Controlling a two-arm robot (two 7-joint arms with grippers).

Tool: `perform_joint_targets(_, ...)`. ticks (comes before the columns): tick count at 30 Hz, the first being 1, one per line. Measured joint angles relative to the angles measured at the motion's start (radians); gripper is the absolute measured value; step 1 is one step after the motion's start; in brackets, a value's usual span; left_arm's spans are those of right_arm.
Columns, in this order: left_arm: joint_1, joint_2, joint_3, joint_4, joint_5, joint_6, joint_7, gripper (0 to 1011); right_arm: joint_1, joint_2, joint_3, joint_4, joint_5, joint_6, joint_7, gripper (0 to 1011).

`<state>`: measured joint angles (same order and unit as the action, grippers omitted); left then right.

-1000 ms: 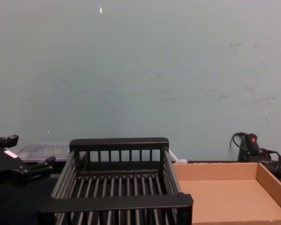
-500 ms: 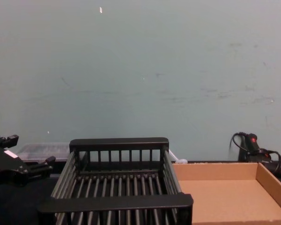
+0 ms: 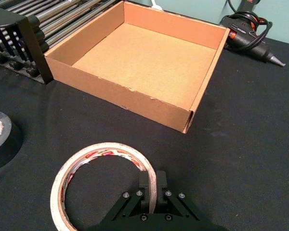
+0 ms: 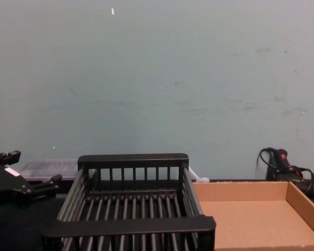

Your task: Pick up the white tape and place it into the black box , Pick up the silver tape and place it into the brown box.

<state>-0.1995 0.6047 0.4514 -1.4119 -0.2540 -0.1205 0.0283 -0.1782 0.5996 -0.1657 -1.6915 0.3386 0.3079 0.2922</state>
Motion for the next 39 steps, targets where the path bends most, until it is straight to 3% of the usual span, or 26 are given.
perform_joint_targets(11, 0.0, 0.0, 0.0, 0.0, 0.0, 0.0, 0.0, 1001, -0.008, 0.004, 0.01, -0.012, -0.004, -0.007, 0.023, 92)
perform_joint_targets(23, 0.0, 0.0, 0.0, 0.0, 0.0, 0.0, 0.0, 1001, -0.016, 0.013, 0.048, -0.075, 0.054, 0.012, 0.056, 93)
perform_joint_targets(31, 0.0, 0.0, 0.0, 0.0, 0.0, 0.0, 0.0, 1001, 0.039, 0.004, 0.036, -0.081, 0.065, 0.014, 0.049, 93)
perform_joint_targets(39, 0.0, 0.0, 0.0, 0.0, 0.0, 0.0, 0.0, 1001, 0.138, -0.02, -0.01, -0.042, 0.064, 0.034, 0.044, 93)
